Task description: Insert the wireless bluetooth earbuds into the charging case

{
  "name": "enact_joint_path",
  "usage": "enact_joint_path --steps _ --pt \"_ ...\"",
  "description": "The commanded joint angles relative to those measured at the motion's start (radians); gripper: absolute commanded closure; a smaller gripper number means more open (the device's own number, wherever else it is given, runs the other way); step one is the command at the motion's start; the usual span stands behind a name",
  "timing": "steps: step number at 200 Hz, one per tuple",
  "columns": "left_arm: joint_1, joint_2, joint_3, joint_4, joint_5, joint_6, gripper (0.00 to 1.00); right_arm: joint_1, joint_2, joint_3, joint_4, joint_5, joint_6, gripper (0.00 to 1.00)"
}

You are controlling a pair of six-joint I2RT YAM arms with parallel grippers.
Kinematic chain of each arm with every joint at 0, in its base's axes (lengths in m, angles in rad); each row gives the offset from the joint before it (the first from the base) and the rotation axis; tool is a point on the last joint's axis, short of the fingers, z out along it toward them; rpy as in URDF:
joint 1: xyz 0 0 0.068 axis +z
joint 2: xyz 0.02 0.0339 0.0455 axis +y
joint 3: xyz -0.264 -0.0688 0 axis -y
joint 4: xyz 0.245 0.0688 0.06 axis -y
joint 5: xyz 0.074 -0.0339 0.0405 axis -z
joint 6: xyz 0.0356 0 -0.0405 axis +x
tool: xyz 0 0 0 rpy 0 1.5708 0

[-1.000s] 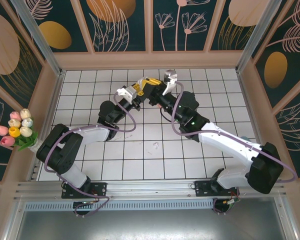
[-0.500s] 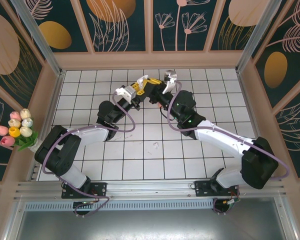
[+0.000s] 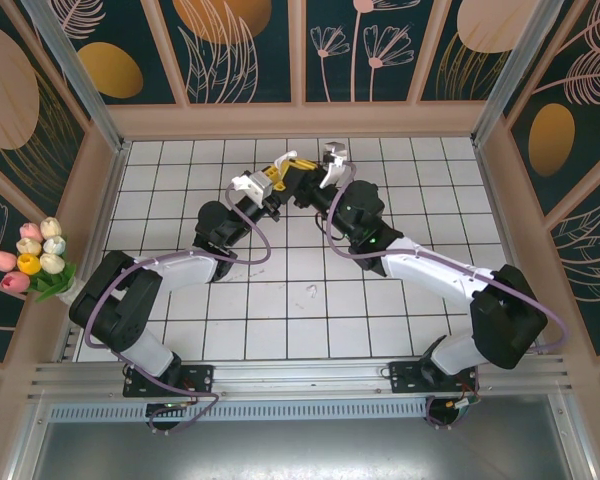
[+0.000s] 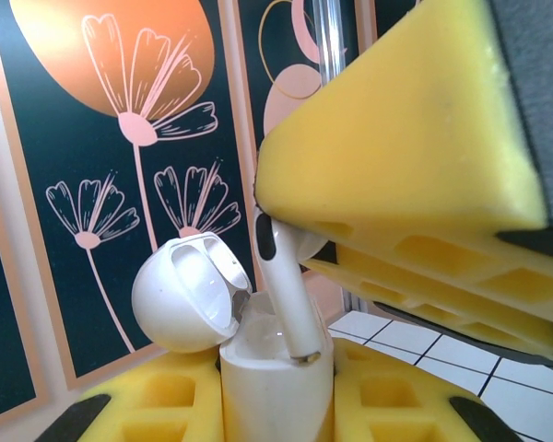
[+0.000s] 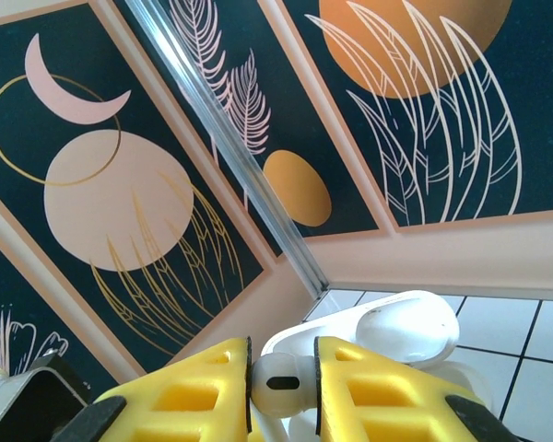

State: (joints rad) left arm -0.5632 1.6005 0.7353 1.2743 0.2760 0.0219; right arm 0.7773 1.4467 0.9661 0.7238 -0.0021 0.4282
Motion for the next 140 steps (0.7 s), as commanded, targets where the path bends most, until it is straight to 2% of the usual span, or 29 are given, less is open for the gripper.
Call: enact_joint_path --steps 1,140 --pt "-0.007 -0.045 0.014 0.03 0.006 -0.008 1.0 -0.013 0.009 0.005 0.067 -0.009 0.02 0.78" --pt "-0.006 -0.043 0.017 0.025 0.012 -0.01 1.0 -0.014 0.052 0.006 0.111 -0.047 0.048 0.79"
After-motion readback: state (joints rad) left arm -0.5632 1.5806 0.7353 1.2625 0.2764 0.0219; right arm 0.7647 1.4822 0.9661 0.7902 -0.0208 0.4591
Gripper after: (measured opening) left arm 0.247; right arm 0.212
